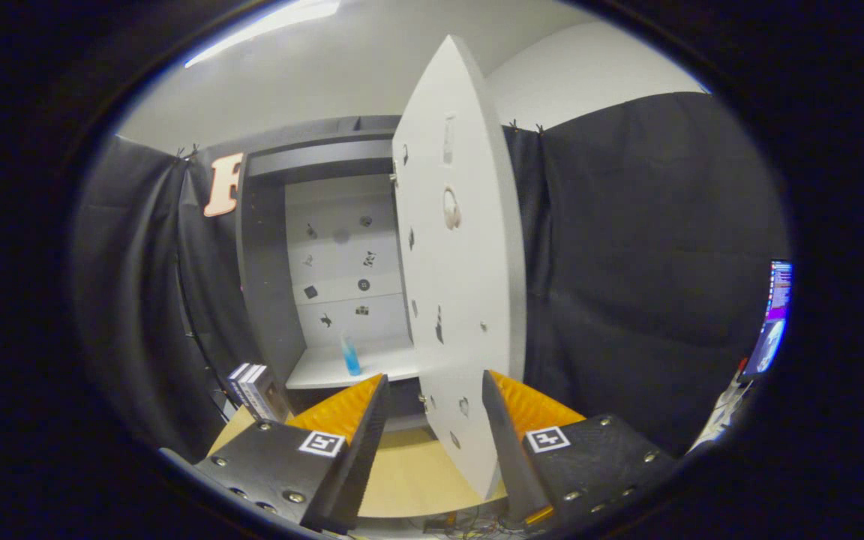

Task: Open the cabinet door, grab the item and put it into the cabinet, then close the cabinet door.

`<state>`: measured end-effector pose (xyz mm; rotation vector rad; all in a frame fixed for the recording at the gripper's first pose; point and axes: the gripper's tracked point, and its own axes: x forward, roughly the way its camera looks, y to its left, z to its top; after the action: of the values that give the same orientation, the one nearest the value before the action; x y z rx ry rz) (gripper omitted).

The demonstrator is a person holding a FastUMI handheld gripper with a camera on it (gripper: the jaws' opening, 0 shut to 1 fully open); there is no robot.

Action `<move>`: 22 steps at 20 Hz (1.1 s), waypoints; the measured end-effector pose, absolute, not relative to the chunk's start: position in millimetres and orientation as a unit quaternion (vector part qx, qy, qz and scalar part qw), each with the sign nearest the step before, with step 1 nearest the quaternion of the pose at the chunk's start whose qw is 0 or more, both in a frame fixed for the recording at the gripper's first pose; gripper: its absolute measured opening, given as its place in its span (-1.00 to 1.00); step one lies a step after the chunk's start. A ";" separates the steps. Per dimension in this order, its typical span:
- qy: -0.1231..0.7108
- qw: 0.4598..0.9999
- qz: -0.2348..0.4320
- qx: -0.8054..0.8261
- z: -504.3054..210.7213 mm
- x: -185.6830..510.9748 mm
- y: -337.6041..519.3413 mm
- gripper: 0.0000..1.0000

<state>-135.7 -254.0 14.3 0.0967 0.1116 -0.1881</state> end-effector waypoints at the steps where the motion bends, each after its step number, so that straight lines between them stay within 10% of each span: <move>1: 0.057 0.992 -0.103 0.046 12.0 -139.9 -266.2 0.51; 22: 0.091 0.991 -0.100 0.013 -47.5 -95.5 -316.3 0.63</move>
<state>-95.5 -316.3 -47.5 0.0256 0.1825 -0.1998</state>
